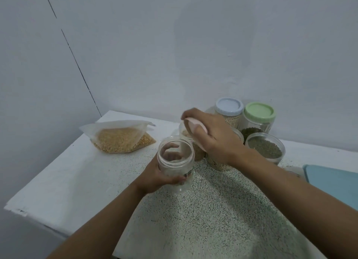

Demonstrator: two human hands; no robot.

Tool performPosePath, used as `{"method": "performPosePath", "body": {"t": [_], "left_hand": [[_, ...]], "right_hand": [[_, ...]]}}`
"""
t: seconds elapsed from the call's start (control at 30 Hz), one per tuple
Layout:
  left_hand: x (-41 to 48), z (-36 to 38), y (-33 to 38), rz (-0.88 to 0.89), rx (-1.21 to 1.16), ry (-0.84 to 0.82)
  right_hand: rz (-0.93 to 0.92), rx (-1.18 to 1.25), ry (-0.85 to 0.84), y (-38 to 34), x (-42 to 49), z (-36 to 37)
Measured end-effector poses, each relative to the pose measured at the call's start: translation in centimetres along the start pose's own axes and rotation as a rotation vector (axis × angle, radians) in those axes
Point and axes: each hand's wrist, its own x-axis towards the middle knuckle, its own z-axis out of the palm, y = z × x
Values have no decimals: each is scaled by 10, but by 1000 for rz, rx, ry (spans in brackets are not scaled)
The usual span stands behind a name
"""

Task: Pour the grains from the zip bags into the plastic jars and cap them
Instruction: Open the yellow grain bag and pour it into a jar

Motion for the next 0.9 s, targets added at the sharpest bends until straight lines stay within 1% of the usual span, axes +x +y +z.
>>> {"method": "performPosePath", "body": {"t": [0.1,0.17,0.27,0.4,0.47,0.53,0.63,0.67,0.83,0.9], "left_hand": [[1,-2,0,-2,6,-11],[-1,-1,0,-8,3,-9],[-3,-1,-1,-33,-11,20],[-3,2,-6,-40,1,7],[-3,9,-6,-36,18,4],[-2,15,-2,-30,36,3],[0,17,5,-23,84,-12],[1,16,8,-27,93,-27],[4,10,21,-75,117,-129],[3,8,24,-90,128,-150]], "right_hand": [[176,20,69,16,-24,1],[254,-16,74,26,-38,4],[373,-8,-9,44,-62,14],[597,65,-89,70,-86,31],[645,54,-145,80,-92,36],[576,-72,-186,88,-99,41],[414,-377,-281,97,-108,45],[386,-433,-306,98,-109,47],[317,-544,-347,100,-110,53],[307,-552,-339,95,-109,52]]}}
